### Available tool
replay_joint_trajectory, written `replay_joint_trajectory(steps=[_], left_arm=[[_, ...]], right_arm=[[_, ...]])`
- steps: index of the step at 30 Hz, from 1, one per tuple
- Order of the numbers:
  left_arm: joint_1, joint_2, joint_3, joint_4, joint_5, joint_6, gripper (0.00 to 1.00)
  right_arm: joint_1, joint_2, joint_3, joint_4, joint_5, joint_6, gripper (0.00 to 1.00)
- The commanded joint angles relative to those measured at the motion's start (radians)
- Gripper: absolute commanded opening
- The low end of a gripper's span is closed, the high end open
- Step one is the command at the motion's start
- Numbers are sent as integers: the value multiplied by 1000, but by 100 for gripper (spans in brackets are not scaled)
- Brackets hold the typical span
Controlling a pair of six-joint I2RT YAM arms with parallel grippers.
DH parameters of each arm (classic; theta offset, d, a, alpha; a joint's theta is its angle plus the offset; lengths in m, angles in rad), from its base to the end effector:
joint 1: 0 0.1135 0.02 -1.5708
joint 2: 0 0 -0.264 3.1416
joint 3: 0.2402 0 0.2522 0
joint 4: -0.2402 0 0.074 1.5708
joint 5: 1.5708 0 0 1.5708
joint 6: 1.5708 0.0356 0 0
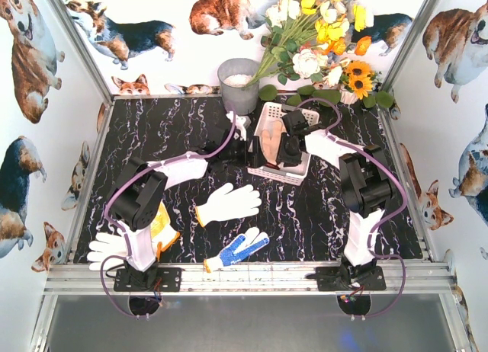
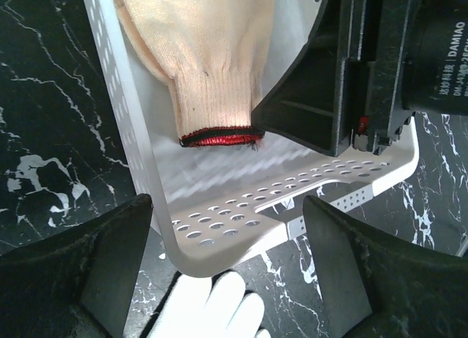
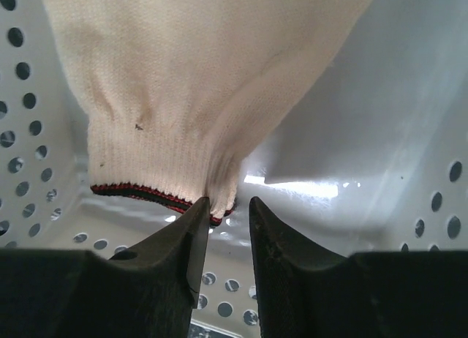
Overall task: Put the gloves into the storage basket
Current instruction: Adjust the glove at the center of the board.
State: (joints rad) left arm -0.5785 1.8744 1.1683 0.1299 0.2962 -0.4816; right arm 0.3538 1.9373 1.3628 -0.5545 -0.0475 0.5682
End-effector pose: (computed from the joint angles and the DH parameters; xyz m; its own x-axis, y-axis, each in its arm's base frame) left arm 0.3417 -0.2355 0.1933 -0.7415 -0.0449 -0.6695 0.4338 0.7291 -0.5294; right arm 0.3743 0.1401 0.1782 -0.9112 0.2365 -0.3373 0.1486 0.9524 0.2663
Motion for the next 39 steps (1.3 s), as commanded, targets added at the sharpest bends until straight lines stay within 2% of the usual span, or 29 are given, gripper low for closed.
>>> replay_joint_trajectory(steps=[1, 5, 10, 15, 19, 24, 30, 33, 35, 39], left_arm=[[-28, -24, -6, 21, 14, -19, 78], [-37, -27, -10, 30, -4, -23, 78], [-36, -114, -38, 24, -92, 10, 82], [-37, -259, -104, -8, -210, 49, 92], [-37, -402, -188, -62, -301, 52, 94], [-37, -568, -301, -211, -377, 18, 94], [-85, -707, -403, -382, -339, -27, 87], [-189, -735, -461, -433, -292, -53, 82], [-264, -735, -488, -432, -199, -95, 80], [-389, -738, -522, -450, -96, -172, 81]], right_arm=[[6, -35, 5, -36, 95, -34, 31], [2, -69, 4, -47, 97, -40, 32], [1, -180, -18, -45, 80, -58, 42], [-1, -340, -59, -49, 63, -100, 48], [-2, -484, -124, -41, 59, -135, 54], [-10, -702, -300, 54, 113, -177, 60], [-21, -960, -455, 103, 122, -200, 69], [-22, -1019, -489, 73, 106, -204, 70], [-22, -1033, -507, 50, 93, -211, 70], [-22, -1060, -556, 37, 90, -215, 69]])
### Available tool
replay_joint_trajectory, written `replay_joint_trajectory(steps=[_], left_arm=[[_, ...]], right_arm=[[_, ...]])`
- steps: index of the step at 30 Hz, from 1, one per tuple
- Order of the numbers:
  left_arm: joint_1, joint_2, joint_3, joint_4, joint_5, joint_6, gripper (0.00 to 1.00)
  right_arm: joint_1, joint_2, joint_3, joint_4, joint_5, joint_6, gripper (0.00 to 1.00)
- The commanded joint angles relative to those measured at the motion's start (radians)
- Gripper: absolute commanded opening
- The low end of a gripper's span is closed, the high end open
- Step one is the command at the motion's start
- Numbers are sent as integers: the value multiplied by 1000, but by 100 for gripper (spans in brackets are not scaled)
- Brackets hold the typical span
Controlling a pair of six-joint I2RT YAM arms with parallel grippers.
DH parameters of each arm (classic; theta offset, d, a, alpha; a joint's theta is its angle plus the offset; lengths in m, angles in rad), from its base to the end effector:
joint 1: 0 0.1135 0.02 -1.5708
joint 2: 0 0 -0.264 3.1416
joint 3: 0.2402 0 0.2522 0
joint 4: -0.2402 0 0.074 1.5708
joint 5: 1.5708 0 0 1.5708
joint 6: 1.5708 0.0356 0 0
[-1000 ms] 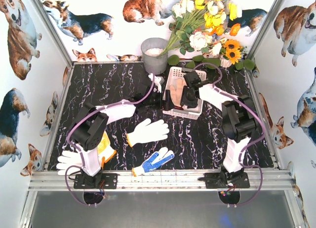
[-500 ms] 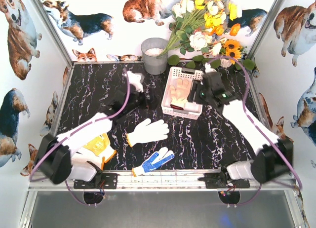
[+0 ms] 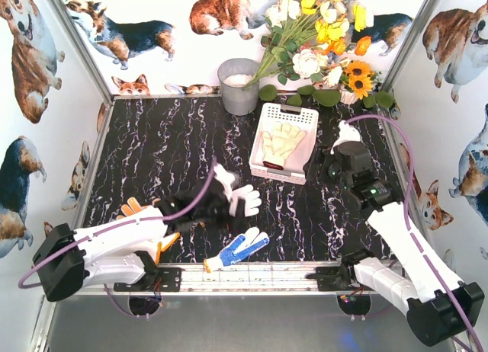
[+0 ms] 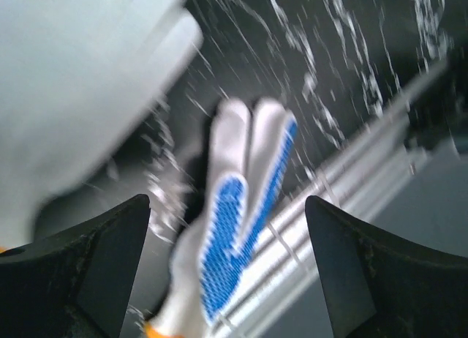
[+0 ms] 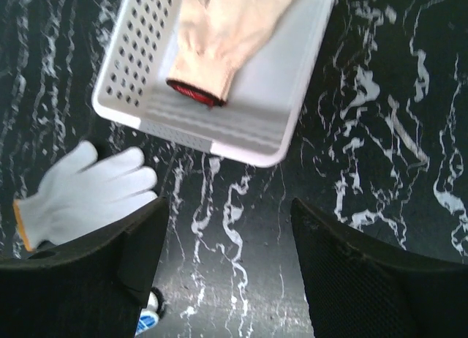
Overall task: Put the gloves into the storage basket
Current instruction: Adjust the glove at the center of the board.
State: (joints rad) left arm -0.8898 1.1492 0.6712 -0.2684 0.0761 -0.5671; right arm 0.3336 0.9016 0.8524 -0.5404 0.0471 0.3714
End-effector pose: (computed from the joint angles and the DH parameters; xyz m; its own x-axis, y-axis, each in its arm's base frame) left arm 0.1474 -0.1862 0.2206 -0.7956 0.1311 -0.5915 0.4534 0.7763 -0.4379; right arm 0.1847 0.0622 0.3075 -0.5948 0.1775 -0.7840 -0.0796 0.9575 0.2773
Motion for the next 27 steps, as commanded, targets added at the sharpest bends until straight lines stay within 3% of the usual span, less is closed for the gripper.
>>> replay_joint_trajectory(steps=[1, 13, 16, 18, 20, 27], left_arm=[[-88, -17, -30, -64, 135, -100, 80], [-106, -33, -143, -109, 179, -188, 71], [-117, -33, -151, -86, 186, -200, 58], [-121, -35, -156, -60, 194, -210, 41], [-127, -34, -164, -41, 198, -223, 31], [-148, -10, -180, -38, 194, -247, 32]], right_arm=[[-2, -35, -61, 24, -5, -10, 69], [-2, -84, -191, 146, -115, 94, 69], [-2, -65, -201, 164, -129, 103, 69], [-2, -50, -202, 172, -136, 108, 69], [-2, -40, -203, 181, -149, 107, 69], [-2, -34, -216, 198, -165, 116, 68]])
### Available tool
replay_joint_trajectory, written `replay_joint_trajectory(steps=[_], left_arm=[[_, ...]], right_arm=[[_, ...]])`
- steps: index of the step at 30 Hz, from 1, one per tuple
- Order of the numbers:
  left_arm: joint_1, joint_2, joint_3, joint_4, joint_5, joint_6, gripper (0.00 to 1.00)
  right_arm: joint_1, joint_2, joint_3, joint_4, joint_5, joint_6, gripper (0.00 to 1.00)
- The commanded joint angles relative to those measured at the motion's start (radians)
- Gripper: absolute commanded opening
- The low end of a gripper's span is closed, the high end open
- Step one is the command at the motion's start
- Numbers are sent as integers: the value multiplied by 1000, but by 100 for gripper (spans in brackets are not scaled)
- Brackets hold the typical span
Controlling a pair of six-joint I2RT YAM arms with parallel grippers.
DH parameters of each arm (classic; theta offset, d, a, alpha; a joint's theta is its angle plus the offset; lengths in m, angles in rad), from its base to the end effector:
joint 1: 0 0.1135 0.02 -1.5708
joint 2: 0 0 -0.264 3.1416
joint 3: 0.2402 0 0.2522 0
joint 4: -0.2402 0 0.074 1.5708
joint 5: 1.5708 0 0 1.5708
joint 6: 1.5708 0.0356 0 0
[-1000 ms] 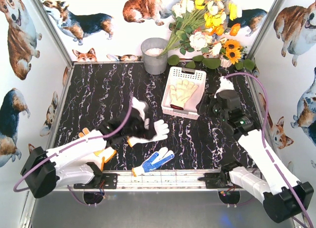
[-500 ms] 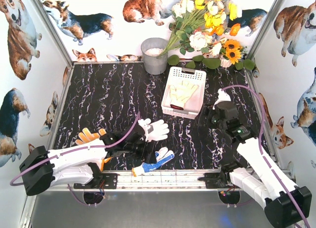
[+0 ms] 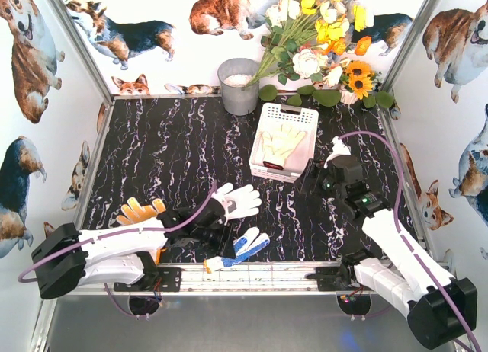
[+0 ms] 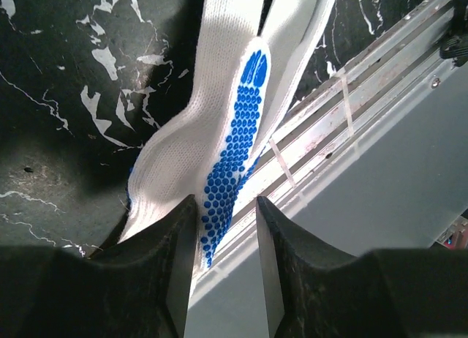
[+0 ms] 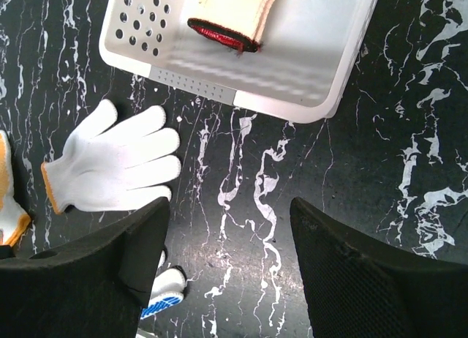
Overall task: Put the gloves into the storage basket
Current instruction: Adjust the glove at the center of the board.
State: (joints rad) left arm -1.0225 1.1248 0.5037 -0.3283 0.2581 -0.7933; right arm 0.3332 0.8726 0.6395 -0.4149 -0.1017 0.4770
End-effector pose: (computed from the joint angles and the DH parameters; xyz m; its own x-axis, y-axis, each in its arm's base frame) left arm 0.0982 -0.1783 0.1698 -0.9405 0.2180 -0.2605 0.3312 0.7591 -0.5605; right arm 0.1781 0.0655 0.2515 -0.6912 0.2441 -0.6802 -0.0951 0.9023 0.4205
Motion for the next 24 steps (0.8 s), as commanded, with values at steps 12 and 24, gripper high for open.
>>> replay_joint_trajectory(steps=[12, 24], left_arm=[[-57, 88, 98, 366, 131, -61, 0], [7, 90, 63, 624, -66, -242, 3]], right_arm=[[-2, -1, 29, 29, -44, -17, 68], [-2, -17, 103, -97, -28, -11, 68]])
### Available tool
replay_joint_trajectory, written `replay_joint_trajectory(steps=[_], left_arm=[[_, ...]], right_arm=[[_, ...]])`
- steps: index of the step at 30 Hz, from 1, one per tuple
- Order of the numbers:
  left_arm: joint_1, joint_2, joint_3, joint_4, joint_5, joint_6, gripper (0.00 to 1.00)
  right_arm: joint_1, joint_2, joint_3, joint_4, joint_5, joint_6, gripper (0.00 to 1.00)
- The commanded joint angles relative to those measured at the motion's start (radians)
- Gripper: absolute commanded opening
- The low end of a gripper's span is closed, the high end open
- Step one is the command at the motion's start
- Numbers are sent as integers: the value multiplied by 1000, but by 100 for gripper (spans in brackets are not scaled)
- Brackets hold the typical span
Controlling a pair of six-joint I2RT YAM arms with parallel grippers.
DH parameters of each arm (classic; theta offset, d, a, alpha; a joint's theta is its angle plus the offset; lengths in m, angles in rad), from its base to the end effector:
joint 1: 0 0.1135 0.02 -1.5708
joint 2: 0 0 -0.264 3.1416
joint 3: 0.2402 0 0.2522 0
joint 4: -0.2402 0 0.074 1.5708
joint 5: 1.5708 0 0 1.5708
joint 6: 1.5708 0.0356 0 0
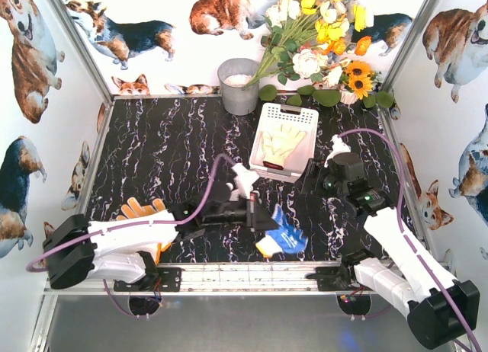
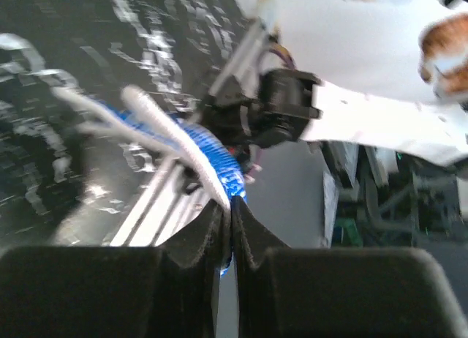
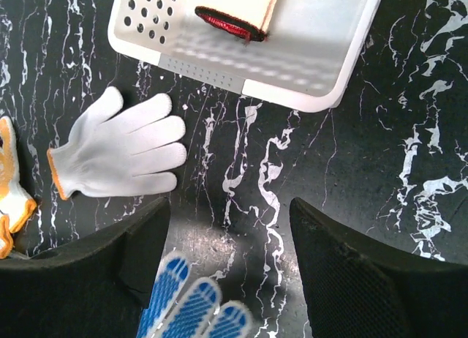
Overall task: Put the gloves into the storage basket
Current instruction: Adjust the glove at the center of the board.
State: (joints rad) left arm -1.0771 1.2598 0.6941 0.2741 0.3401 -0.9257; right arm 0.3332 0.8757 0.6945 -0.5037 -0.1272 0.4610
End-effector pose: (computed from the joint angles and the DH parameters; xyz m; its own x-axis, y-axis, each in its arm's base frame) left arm 0.1228 -0.2532 0.2533 -0.8662 0.0201 -0.4993 0.4813 0.3017 -0.8230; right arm 0.1756 0.0655 0.2620 -0.7210 0.2174 -0.6579 -0.1078 0.9028 0.4164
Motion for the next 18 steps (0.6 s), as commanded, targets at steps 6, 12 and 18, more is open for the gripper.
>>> replay_joint_trajectory(steps=[6, 12, 18], left_arm=[[114, -91, -279, -161, -295, -126, 69], [114, -147, -224, -316, -281, 6, 70], [103, -85, -197, -247, -113, 66, 58]], right_arm=[[0, 5, 39, -42, -108, 72, 69], [4, -29, 11, -114, -151, 157, 66], [89, -41, -103, -116, -154, 291, 55]])
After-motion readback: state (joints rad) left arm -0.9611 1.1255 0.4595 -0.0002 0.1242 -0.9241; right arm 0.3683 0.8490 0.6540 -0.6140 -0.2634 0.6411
